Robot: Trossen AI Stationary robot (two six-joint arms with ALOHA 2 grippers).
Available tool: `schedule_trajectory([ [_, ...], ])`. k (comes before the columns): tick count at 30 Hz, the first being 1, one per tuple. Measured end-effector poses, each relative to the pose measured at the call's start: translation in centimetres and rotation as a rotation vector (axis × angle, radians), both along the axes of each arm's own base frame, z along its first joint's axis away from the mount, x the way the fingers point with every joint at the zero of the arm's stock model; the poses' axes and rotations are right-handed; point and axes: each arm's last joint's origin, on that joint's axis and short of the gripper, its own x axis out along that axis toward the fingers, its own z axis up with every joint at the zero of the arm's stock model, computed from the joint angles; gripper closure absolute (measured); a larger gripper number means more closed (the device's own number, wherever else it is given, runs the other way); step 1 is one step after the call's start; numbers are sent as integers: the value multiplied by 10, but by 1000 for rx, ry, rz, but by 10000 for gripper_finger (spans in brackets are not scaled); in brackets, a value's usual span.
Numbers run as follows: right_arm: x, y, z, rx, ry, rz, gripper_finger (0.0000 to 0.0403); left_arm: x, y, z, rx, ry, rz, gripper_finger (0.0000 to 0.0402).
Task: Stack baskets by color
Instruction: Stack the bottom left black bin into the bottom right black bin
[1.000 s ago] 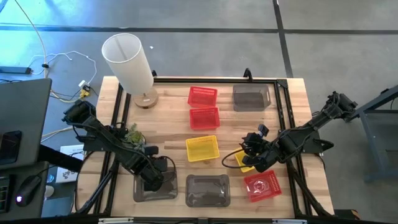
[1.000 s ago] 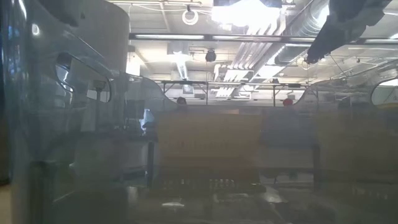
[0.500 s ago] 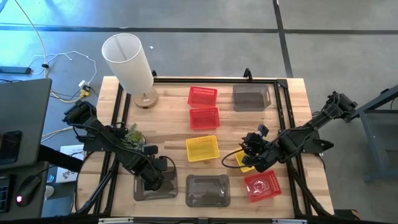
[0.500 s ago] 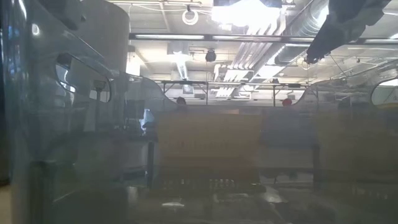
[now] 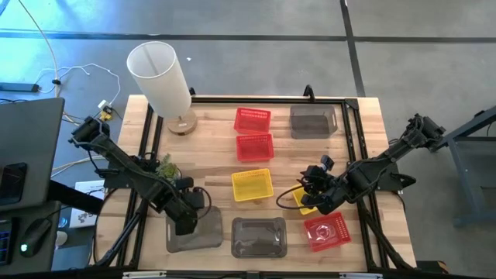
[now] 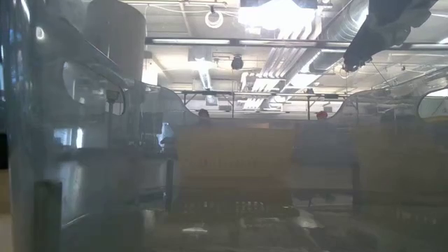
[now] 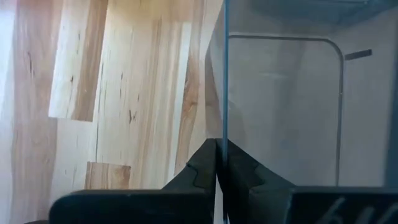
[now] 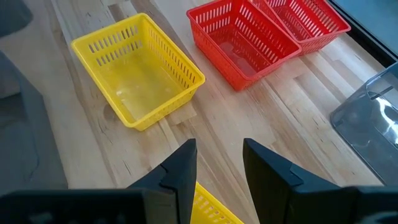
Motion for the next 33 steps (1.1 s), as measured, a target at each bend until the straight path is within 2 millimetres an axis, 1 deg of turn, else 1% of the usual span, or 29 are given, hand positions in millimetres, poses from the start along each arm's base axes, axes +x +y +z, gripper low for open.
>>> schedule_trajectory([
  [10, 0, 0, 0, -1, -4, -2, 284, -15, 16, 37, -38, -166, 30, 401],
  [16, 0, 0, 0, -1, -7, -2, 284, -9, 20, 75, 37, -321, -7, 401],
  [19, 0, 0, 0, -6, -10, -5, 284, 0, 21, 91, 83, -377, -27, 401],
  [25, 1, -3, 2, -86, -64, -52, 284, 24, 24, 110, 131, -443, -76, 401],
  [30, 4, -9, 3, -98, -69, -87, 284, 46, 27, 120, 159, -457, -85, 401],
  [33, 7, -14, 3, -91, -64, -109, 284, 61, 27, 123, 155, -449, -111, 401],
])
